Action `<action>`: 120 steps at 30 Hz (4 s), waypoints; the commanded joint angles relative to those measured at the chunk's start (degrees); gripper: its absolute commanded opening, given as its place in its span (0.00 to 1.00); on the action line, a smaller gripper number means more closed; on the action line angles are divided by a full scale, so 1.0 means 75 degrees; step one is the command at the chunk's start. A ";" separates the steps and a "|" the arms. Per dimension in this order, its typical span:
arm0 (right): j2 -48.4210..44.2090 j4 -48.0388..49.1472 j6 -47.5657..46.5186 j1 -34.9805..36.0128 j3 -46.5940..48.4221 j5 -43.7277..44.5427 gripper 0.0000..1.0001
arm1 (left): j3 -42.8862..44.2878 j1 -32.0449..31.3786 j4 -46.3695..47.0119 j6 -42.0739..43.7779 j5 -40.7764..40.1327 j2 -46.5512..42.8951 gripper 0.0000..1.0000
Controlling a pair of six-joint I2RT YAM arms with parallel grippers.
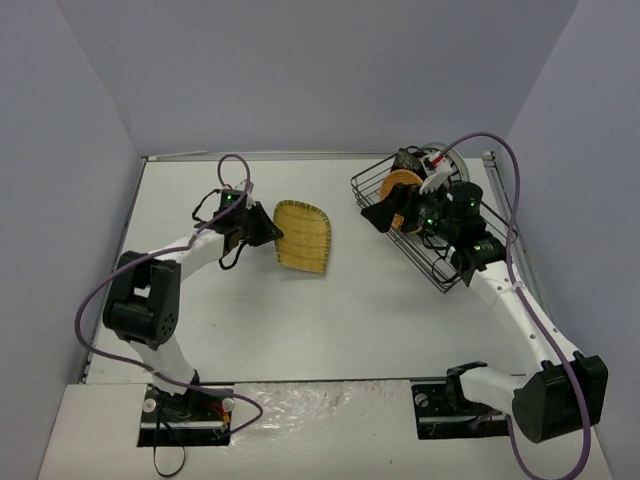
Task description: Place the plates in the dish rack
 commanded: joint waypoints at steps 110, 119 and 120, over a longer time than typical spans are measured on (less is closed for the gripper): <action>0.4184 -0.0638 -0.7303 0.0613 0.3557 0.5563 0.00 | -0.2035 0.1786 -0.3989 0.3698 -0.2505 -0.6633 0.97; 0.4432 -0.0710 -0.6787 0.0694 0.3454 0.5492 0.15 | -0.2040 0.1788 -0.4053 0.3696 -0.2586 -0.6709 0.97; 0.4340 -0.0720 -0.6684 0.0695 0.3453 0.5469 0.18 | -0.2060 0.1795 -0.4072 0.3685 -0.2587 -0.6742 0.97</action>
